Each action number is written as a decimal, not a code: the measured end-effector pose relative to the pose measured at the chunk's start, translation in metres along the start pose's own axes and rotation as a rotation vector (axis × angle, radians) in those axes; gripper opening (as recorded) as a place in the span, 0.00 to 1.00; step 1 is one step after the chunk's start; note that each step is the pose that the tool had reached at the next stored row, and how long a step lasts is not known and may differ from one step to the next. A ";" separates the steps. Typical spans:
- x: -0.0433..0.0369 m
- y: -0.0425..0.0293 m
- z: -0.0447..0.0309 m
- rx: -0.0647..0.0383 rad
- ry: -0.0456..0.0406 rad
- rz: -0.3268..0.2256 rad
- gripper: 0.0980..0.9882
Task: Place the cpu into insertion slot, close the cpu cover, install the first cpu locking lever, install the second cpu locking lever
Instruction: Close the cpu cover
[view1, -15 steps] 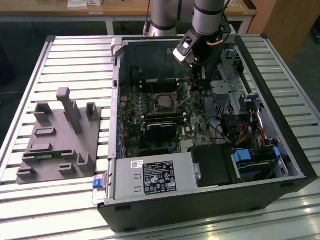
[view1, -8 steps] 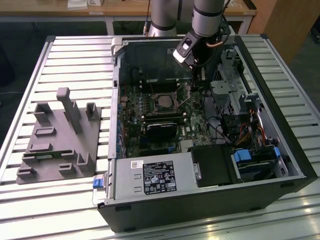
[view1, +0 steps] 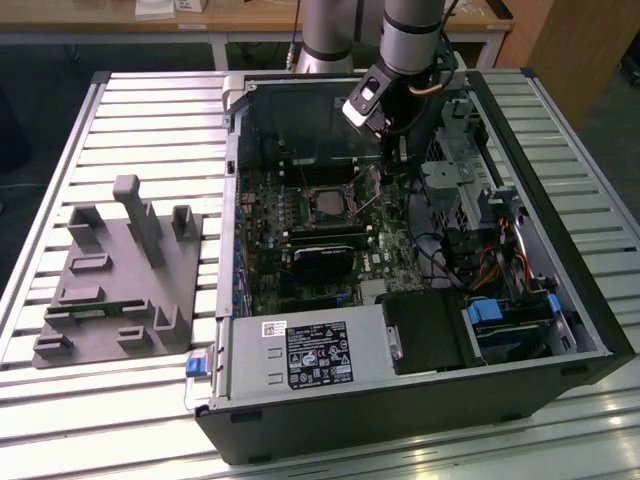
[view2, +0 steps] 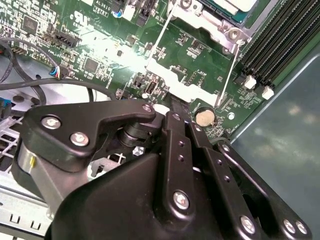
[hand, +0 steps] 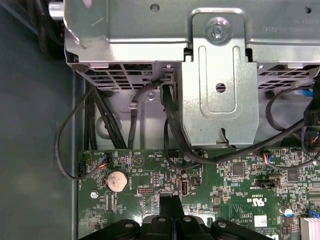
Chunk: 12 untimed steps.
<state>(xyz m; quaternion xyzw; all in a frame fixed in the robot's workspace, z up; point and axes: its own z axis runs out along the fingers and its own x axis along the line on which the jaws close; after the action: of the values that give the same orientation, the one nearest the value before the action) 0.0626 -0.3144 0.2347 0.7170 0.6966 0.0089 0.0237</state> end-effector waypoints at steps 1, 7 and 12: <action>0.0000 0.0000 0.0000 0.002 -0.0002 0.000 0.01; 0.0000 0.0003 0.0003 0.046 -0.0044 -0.001 0.01; 0.0000 0.0003 0.0003 0.054 -0.0046 -0.001 0.01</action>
<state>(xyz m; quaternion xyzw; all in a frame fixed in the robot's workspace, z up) 0.0629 -0.3145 0.2345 0.7170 0.6970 -0.0114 0.0061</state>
